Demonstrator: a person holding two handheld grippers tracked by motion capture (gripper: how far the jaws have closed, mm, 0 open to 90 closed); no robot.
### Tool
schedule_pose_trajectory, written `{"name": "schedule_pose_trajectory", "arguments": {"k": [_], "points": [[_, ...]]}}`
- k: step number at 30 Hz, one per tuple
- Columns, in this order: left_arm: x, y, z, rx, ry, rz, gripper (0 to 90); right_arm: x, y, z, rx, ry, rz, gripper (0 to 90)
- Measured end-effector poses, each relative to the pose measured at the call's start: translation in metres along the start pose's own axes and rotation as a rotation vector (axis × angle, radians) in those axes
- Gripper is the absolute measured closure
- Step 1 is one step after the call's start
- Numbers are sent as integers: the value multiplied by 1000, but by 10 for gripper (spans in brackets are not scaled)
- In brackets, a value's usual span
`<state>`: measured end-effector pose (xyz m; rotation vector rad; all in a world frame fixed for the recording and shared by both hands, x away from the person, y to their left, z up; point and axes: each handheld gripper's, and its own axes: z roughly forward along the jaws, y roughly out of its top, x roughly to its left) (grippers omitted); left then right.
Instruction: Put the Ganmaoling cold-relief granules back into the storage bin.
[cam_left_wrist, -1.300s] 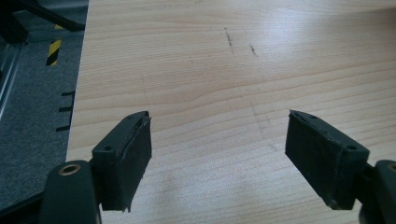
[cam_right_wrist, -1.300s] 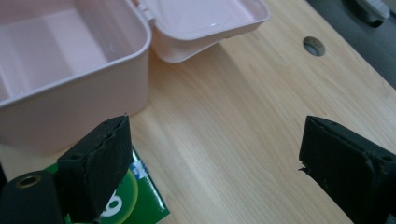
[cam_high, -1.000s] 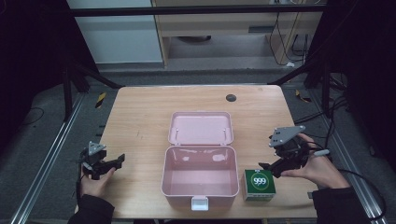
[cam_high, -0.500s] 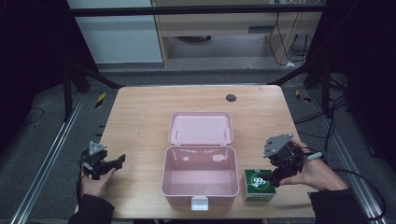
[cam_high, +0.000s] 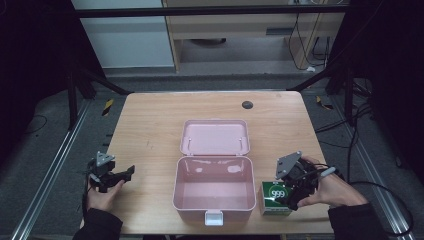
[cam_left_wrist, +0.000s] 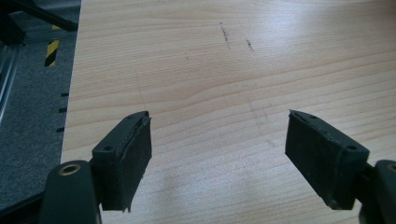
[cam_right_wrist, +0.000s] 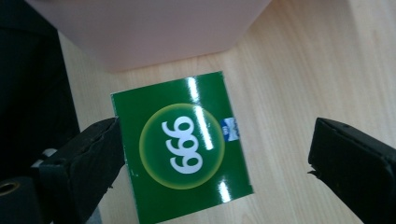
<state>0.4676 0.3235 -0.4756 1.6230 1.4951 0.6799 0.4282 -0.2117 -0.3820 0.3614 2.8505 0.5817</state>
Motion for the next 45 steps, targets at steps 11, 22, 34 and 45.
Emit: {"name": "schedule_pose_trajectory", "arguments": {"k": [11, 22, 34, 45], "points": [[0, 0, 0, 0, 1, 1, 220, 5, -2, 19, 51, 51, -30, 25], [-1, 0, 1, -1, 5, 5, 220, 7, -4, 33, 70, 82, -34, 23], [-1, -1, 2, 3, 8, 11, 220, 6, -11, 53, 99, 114, -34, 51], [-1, -1, 2, 3, 9, 11, 222, 5, -15, 65, 108, 139, -33, 78]]}}
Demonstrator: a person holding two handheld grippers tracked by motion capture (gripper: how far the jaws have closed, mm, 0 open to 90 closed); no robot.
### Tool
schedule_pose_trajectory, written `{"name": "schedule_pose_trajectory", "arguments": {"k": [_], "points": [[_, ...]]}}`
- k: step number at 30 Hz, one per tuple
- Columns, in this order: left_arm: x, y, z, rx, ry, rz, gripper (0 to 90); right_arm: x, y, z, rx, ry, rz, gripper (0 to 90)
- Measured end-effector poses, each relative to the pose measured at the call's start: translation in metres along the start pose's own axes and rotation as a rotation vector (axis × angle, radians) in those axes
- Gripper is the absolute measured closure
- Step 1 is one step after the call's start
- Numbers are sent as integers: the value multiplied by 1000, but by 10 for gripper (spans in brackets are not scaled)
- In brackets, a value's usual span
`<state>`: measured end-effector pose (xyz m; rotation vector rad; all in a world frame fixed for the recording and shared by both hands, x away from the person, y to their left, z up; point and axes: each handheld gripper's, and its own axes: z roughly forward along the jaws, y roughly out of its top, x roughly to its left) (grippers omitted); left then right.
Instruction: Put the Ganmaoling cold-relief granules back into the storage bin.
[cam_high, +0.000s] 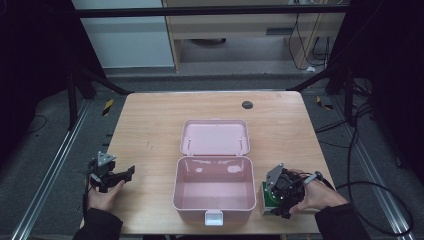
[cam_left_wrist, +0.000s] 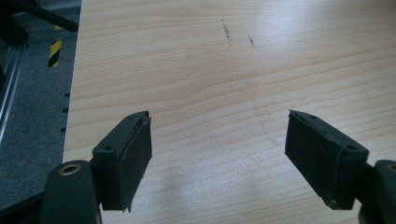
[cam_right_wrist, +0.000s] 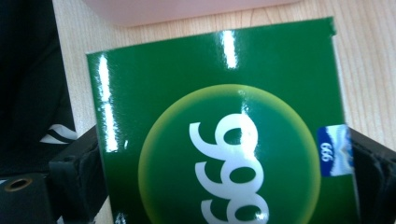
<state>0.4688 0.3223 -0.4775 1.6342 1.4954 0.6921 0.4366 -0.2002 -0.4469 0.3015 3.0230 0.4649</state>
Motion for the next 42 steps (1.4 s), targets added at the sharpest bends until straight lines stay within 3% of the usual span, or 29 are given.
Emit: {"name": "schedule_pose_trajectory", "arguments": {"k": [7, 15, 25, 35, 42], "points": [[0, 0, 0, 1, 1, 1, 223, -1, -2, 1, -12, 7, -7, 115], [0, 0, 0, 1, 1, 0, 223, -1, -4, -2, -18, 20, 28, 152], [0, 0, 0, 1, 0, 1, 225, -2, -8, -8, -38, -4, 48, 159], [-1, 0, 0, 6, -1, 4, 224, -4, -12, -34, -111, -45, 71, 158], [-1, 0, 0, 7, -1, 4, 225, -4, -8, -51, -133, -67, 63, 158]]}}
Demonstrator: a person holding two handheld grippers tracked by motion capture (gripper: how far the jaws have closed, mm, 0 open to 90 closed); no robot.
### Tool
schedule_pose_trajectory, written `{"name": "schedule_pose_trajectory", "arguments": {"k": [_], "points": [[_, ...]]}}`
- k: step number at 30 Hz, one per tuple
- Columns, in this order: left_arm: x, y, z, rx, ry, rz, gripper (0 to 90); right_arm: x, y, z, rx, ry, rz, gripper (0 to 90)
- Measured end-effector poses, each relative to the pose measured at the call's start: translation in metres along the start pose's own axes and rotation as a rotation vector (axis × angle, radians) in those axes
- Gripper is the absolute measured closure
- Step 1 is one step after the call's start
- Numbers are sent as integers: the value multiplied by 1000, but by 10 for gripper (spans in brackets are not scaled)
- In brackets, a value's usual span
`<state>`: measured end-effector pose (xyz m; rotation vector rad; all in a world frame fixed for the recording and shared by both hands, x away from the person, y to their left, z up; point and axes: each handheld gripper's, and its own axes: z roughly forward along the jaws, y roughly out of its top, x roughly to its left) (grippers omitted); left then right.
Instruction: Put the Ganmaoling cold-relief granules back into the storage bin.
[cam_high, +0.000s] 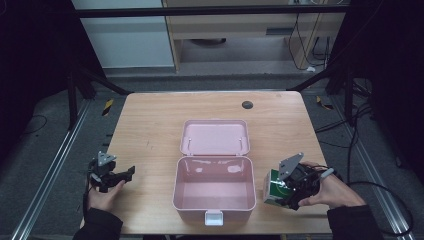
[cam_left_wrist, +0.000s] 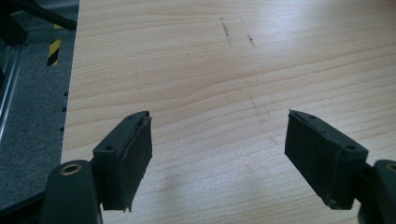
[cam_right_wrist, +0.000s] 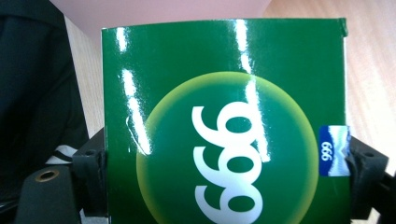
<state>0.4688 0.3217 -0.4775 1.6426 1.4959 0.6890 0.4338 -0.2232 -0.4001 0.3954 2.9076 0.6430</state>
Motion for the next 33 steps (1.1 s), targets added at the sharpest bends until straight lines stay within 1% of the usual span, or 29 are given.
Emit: {"name": "schedule_pose_trajectory", "arguments": {"k": [1, 2, 4, 8, 12, 15, 20, 21, 22, 23, 26, 31, 33], "points": [[0, 0, 0, -1, 0, -1, 225, 0, 2, -5, -6, -1, -8, 158], [0, 0, 0, -1, 0, -1, 225, 0, 3, -8, -4, -4, -3, 158], [0, 0, 0, 0, 0, -2, 224, -1, 6, -12, -5, -6, -14, 158], [0, 0, 0, -1, -1, -2, 225, -1, 9, -20, -4, -13, -15, 159], [0, 0, 0, -1, -1, -2, 225, -1, 14, -30, -24, -20, -19, 159], [0, 0, 0, -1, -1, -2, 224, -1, 16, -34, -27, -20, -20, 159], [0, 0, 0, -2, 0, -4, 225, -2, 22, -47, -44, -27, -15, 160], [0, 0, 0, -2, 0, -4, 224, -2, 22, -47, -44, -27, -15, 160], [0, 0, 0, -1, 0, -3, 225, -3, 24, -52, -50, -32, -10, 160], [0, 0, 0, -1, 0, -3, 224, -3, 24, -52, -50, -32, -10, 160], [0, 0, 0, -1, 0, -3, 224, -4, 30, -60, -67, -39, -18, 160], [0, 0, 0, -1, 0, -4, 224, -4, 36, -67, -82, -45, -26, 160], [0, 0, 0, -1, 0, -3, 225, -3, 41, -73, -89, -51, -32, 160]]}}
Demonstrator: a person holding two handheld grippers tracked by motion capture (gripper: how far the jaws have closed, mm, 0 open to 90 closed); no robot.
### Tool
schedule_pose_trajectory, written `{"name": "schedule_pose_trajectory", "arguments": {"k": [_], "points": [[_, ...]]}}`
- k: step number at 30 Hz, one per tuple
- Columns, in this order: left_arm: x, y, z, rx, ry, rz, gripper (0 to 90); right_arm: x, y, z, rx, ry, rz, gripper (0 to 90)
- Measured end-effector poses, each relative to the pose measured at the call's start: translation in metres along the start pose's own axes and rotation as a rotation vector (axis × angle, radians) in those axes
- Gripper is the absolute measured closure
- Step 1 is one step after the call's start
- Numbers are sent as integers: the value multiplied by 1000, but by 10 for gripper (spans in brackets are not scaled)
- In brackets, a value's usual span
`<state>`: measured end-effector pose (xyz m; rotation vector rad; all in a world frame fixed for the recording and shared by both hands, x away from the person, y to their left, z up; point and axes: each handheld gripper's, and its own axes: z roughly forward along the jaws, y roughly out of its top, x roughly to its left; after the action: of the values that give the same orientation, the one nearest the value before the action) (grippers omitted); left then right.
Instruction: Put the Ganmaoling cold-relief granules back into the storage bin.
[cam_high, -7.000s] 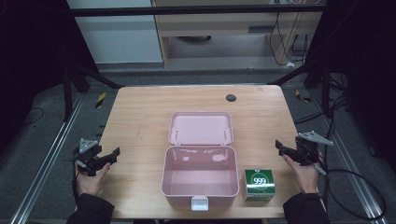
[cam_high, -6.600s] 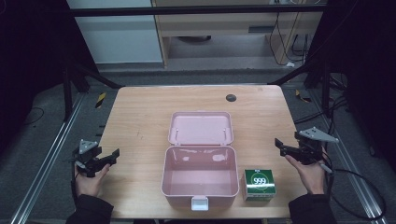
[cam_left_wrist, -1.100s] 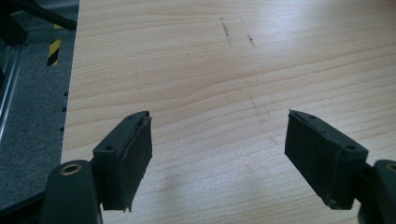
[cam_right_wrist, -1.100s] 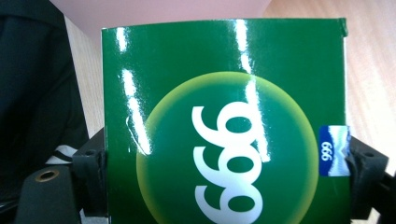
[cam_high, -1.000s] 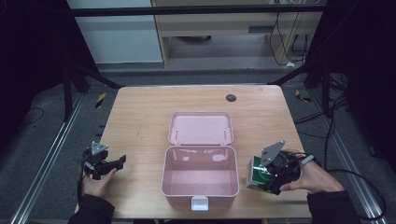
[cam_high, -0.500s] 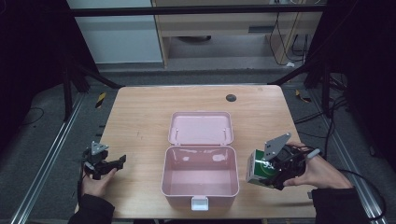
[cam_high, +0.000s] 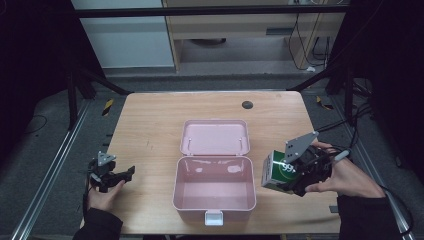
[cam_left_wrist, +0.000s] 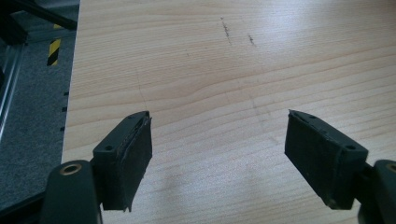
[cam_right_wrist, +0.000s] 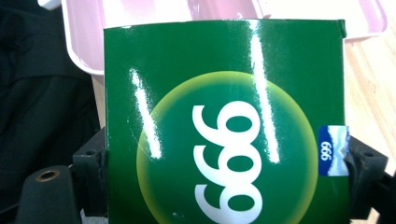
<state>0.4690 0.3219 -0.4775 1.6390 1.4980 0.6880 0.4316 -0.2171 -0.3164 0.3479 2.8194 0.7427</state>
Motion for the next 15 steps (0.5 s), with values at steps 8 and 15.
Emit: {"name": "schedule_pose_trajectory", "arguments": {"k": [8, 15], "points": [[0, 0, 0, 0, 0, 0, 225, 1, 16, -11, -21, -10, -17, 160], [0, 0, 0, 0, 0, -1, 225, 3, 29, -16, -27, -10, -33, 160]]}}
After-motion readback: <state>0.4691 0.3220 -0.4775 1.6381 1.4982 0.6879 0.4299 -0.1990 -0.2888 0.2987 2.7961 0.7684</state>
